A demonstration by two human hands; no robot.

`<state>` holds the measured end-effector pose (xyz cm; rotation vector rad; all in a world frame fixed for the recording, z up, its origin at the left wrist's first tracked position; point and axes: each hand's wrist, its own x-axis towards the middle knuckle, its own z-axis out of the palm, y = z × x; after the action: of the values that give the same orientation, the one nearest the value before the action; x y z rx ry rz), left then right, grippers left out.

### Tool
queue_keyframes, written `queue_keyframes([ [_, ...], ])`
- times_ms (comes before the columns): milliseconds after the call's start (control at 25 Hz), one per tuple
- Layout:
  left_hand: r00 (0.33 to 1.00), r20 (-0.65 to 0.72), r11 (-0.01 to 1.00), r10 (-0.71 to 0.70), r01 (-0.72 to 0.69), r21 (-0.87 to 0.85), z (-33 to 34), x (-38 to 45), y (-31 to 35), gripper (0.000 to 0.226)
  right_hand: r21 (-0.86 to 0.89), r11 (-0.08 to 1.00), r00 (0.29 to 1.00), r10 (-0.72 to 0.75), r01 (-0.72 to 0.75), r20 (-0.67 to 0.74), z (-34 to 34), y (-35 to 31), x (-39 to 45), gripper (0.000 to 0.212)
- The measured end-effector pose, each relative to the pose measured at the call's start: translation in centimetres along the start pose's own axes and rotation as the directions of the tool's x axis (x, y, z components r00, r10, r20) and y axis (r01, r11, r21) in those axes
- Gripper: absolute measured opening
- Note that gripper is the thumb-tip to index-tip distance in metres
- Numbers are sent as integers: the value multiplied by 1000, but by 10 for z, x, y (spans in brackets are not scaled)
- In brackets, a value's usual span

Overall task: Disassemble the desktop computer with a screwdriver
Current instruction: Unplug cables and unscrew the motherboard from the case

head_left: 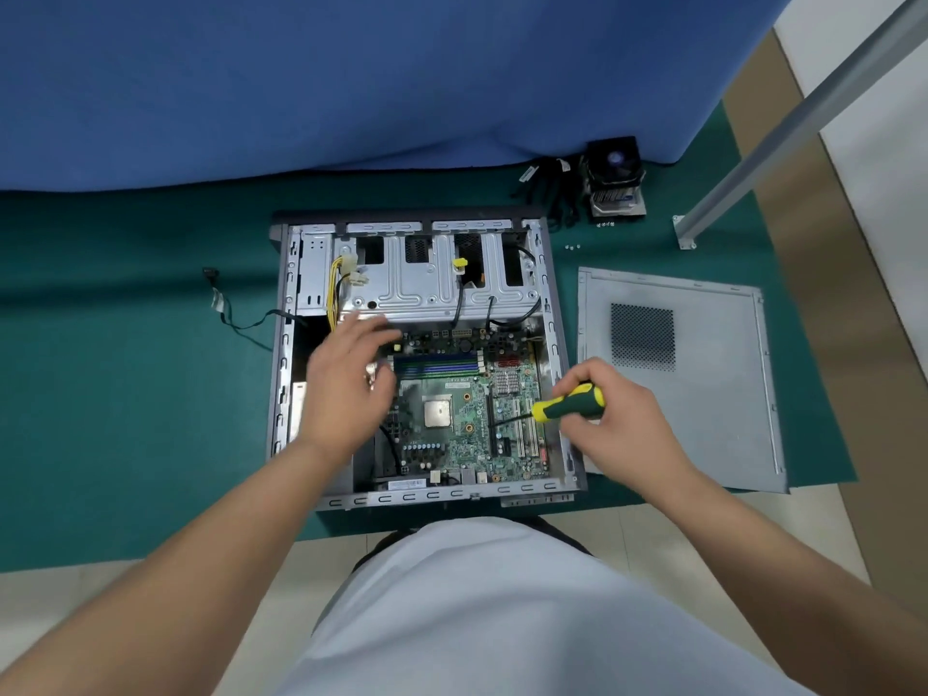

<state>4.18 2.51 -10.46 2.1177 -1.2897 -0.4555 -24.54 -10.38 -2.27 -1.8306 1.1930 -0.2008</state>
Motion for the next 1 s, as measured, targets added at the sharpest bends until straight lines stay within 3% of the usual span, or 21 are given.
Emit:
queue_keyframes([
  [120, 965, 259, 997, -23, 43, -70, 16, -12, 38, 43, 139, 990, 995, 19, -6, -93, -14, -9, 12, 25],
  [200, 888, 412, 956, -206, 273, -110, 28, -9, 54, 43, 229, 973, 992, 27, 1, -121, -21, -12, 17, 29],
  [240, 826, 459, 860, -327, 462, -219, 30, -5, 61, 40, 269, 963, 992, 26, 9, -127, -25, -12, 19, 31],
  [320, 670, 599, 473, -439, 739, -480, 33, 3, 69, 36, 336, 942, 993, 20, 22, -119, -29, -11, 23, 33],
  [400, 623, 688, 170, -372, 775, -609, 34, 6, 73, 37, 400, 916, 993, 23, 24, -112, -32, -8, 26, 36],
  [480, 640, 703, 60, -310, 751, -658, 31, 9, 77, 36, 427, 904, 992, 39, 15, -118, -33, -5, 29, 37],
  [680, 649, 649, 84, -397, 730, -679, 36, 13, 87, 23, 505, 863, 987, 51, 34, -153, -34, 2, 36, 39],
  [760, 656, 635, 93, -408, 722, -686, 37, 16, 93, 23, 659, 751, 989, 63, 42, -135, -34, 4, 38, 37],
  [880, 674, 637, 85, -375, 709, -700, 34, 23, 106, 22, 908, 419, 990, 112, 31, -86, -33, 3, 42, 24],
  [920, 678, 638, 93, -366, 708, -700, 33, 26, 110, 22, 926, 375, 989, 122, 27, -79, -31, 4, 45, 17],
  [1000, 684, 637, 141, -355, 713, -687, 30, 33, 117, 21, 917, 399, 988, 141, 0, -61, -31, 3, 51, 6],
])
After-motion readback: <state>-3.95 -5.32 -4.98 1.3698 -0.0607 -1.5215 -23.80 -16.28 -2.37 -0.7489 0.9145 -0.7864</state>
